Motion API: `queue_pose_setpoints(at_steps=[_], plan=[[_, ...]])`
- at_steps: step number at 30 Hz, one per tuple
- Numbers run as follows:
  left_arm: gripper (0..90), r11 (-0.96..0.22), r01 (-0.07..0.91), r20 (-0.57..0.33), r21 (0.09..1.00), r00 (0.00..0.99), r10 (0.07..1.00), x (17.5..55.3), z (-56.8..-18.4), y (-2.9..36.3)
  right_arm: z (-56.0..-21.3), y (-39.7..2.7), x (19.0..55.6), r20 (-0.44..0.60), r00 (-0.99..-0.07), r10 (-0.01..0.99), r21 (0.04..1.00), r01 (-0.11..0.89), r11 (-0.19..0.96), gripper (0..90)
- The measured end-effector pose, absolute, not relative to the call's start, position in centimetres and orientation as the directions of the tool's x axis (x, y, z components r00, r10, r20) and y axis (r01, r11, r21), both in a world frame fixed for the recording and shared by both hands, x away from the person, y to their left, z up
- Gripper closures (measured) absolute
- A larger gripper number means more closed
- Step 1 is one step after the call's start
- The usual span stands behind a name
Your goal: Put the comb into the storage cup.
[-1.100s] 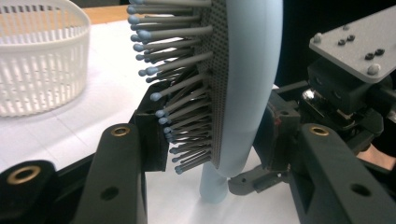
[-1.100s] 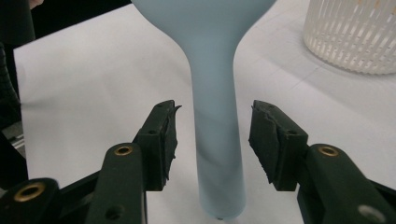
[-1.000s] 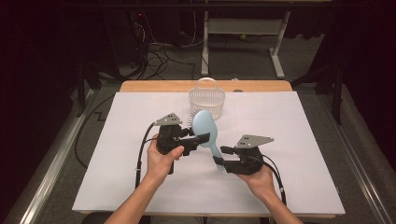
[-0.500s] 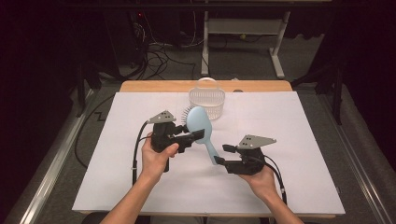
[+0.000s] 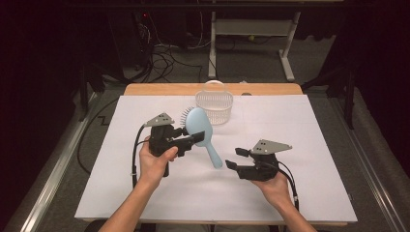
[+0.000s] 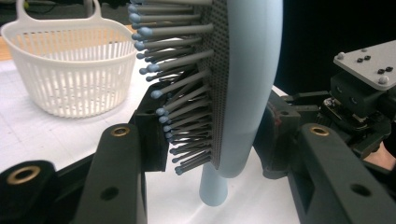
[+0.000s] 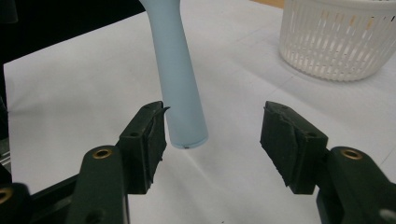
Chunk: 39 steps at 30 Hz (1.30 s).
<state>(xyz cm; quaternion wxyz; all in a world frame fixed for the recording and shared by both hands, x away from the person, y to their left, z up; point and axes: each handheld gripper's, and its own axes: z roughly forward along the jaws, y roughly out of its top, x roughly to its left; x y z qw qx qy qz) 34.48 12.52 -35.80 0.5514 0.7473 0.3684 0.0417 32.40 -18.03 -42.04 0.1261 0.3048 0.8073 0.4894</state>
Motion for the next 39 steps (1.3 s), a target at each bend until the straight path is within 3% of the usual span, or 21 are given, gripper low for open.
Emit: queue_pose_setpoints(at_steps=[19, 39], plan=[[53.5, -0.103, 0.508, -0.338, 0.855, 0.697, 0.632, 34.9, -34.5, 14.3, -42.7, -23.8, 31.5, 0.107, -0.705, 0.701, 0.898, 0.371, 0.235, 29.8], [53.6, -0.074, 0.488, -0.329, 0.870, 0.686, 0.649, 35.2, -33.5, 15.1, -44.1, -28.5, 30.5, 0.062, -0.615, 0.786, 0.910, 0.359, 0.209, 29.6]])
